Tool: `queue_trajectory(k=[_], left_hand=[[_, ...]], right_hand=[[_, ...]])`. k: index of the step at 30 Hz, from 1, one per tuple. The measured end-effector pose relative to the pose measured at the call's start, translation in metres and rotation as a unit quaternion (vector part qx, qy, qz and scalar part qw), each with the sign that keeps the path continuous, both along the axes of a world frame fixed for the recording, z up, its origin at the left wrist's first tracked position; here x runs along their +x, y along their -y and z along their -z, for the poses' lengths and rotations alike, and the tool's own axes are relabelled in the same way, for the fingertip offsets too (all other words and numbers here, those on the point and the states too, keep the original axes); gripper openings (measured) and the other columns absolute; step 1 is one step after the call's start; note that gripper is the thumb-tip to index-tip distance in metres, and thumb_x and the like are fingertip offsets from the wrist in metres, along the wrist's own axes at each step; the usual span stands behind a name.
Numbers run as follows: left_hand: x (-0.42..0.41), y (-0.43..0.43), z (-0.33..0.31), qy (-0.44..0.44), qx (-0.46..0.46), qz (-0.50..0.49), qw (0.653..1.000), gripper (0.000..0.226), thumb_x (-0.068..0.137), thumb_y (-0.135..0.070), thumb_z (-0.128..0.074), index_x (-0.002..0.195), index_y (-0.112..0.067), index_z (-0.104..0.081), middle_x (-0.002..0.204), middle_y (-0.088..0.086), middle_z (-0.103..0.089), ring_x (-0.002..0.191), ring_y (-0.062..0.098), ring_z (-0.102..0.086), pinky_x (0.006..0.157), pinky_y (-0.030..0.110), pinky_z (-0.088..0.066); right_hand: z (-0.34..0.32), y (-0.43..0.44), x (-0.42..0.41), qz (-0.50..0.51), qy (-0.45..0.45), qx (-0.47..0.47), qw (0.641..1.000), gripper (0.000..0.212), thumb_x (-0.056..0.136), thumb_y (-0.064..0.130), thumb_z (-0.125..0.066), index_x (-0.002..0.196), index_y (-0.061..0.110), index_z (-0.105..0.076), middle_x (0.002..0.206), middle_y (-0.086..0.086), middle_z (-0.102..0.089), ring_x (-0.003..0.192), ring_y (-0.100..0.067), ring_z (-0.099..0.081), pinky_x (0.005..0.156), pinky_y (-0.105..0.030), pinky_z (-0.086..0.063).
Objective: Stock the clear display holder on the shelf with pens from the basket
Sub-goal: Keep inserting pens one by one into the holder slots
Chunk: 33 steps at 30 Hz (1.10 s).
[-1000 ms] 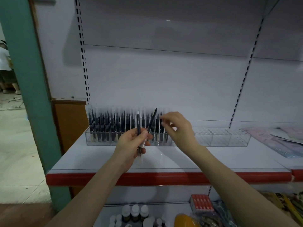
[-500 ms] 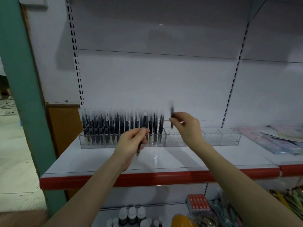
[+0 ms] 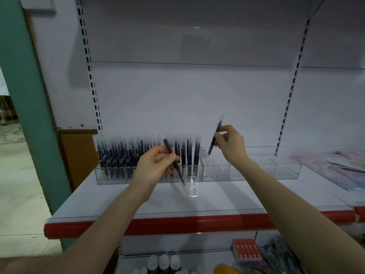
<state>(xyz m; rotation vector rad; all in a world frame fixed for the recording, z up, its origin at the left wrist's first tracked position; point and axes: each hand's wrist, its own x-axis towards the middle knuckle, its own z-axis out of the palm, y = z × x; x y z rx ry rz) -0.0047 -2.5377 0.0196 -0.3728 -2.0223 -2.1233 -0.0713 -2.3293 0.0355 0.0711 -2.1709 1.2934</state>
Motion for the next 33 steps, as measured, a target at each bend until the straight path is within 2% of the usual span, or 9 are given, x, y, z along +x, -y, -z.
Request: queue_trajectory(k=[3,7,12,16,18,21,25,30,33], left_hand=[[-0.001,0.002,0.003,-0.003,0.020,0.004,1.000,0.009,0.087,-0.004,-0.059,0.093,-0.010,-0.060,0.081,0.004,-0.071,0.074,0.015,-0.071,0.061,0.023,-0.057],[-0.004,0.004,0.006,-0.009,0.033,0.007,0.999,0.030,0.086,-0.004,-0.061,0.115,-0.008,-0.052,0.090,0.011,-0.069,0.080,0.022,-0.071,0.065,0.027,-0.059],[-0.006,0.003,0.009,-0.024,0.041,0.000,0.999,0.063,0.085,-0.004,-0.063,0.134,-0.032,-0.037,0.080,0.008,-0.066,0.083,0.031,-0.068,0.064,0.026,-0.057],[-0.006,0.003,0.011,-0.038,0.018,-0.012,0.999,0.054,0.085,-0.007,-0.064,0.127,-0.034,-0.043,0.075,0.005,-0.069,0.074,0.017,-0.066,0.065,0.024,-0.055],[-0.005,0.004,0.012,-0.042,0.003,-0.018,0.999,0.048,0.086,-0.009,-0.063,0.122,-0.036,-0.044,0.078,0.003,-0.071,0.072,0.013,-0.065,0.066,0.026,-0.055],[-0.006,0.006,0.016,-0.038,0.009,-0.017,0.999,0.038,0.089,-0.012,-0.058,0.113,-0.039,-0.047,0.086,0.005,-0.073,0.073,0.012,-0.067,0.068,0.031,-0.056],[-0.008,0.007,0.019,-0.031,0.020,-0.021,0.999,0.035,0.090,-0.013,-0.058,0.110,-0.040,-0.048,0.089,0.007,-0.073,0.074,0.016,-0.067,0.066,0.030,-0.055],[-0.009,0.007,0.020,-0.022,0.040,-0.026,0.999,0.032,0.091,-0.013,-0.057,0.111,-0.036,-0.049,0.088,0.006,-0.072,0.071,0.017,-0.067,0.065,0.030,-0.056],[-0.009,0.008,0.020,-0.015,0.071,-0.042,0.997,0.029,0.091,-0.011,-0.055,0.111,-0.030,-0.050,0.090,0.010,-0.070,0.067,0.017,-0.069,0.061,0.028,-0.057]], right_hand=[[0.001,0.004,-0.007,-0.005,0.015,0.018,1.000,0.023,0.095,0.014,-0.048,0.115,0.004,-0.052,0.089,-0.016,-0.068,0.084,-0.029,-0.066,0.077,-0.033,-0.050],[0.003,0.005,-0.012,-0.008,0.048,0.043,0.998,0.024,0.095,0.015,-0.049,0.116,0.004,-0.052,0.095,-0.017,-0.066,0.087,-0.032,-0.065,0.079,-0.039,-0.052],[0.009,0.007,-0.015,-0.006,0.074,0.062,0.995,0.026,0.094,0.016,-0.050,0.116,0.003,-0.052,0.103,-0.015,-0.062,0.090,-0.031,-0.064,0.082,-0.039,-0.052],[0.013,0.007,-0.016,-0.006,0.090,0.077,0.993,0.027,0.095,0.018,-0.048,0.117,0.003,-0.052,0.102,-0.015,-0.063,0.089,-0.031,-0.064,0.076,-0.034,-0.050],[0.015,0.007,-0.016,-0.009,0.092,0.076,0.993,0.027,0.095,0.018,-0.048,0.116,0.002,-0.052,0.102,-0.016,-0.063,0.089,-0.031,-0.065,0.078,-0.037,-0.052],[0.016,0.007,-0.017,-0.013,0.100,0.077,0.992,0.024,0.094,0.016,-0.050,0.113,0.001,-0.054,0.103,-0.016,-0.063,0.089,-0.032,-0.065,0.082,-0.040,-0.053],[0.020,0.007,-0.019,-0.006,0.112,0.095,0.989,0.021,0.092,0.014,-0.053,0.107,0.000,-0.057,0.102,-0.016,-0.064,0.091,-0.032,-0.064,0.080,-0.037,-0.052],[0.025,0.006,-0.022,0.005,0.124,0.121,0.985,0.019,0.091,0.015,-0.054,0.104,0.002,-0.059,0.100,-0.015,-0.066,0.094,-0.028,-0.061,0.072,-0.025,-0.040],[0.026,0.005,-0.023,0.007,0.125,0.122,0.985,0.021,0.091,0.015,-0.054,0.107,0.001,-0.059,0.102,-0.015,-0.066,0.086,-0.025,-0.057,0.066,-0.023,-0.038]])
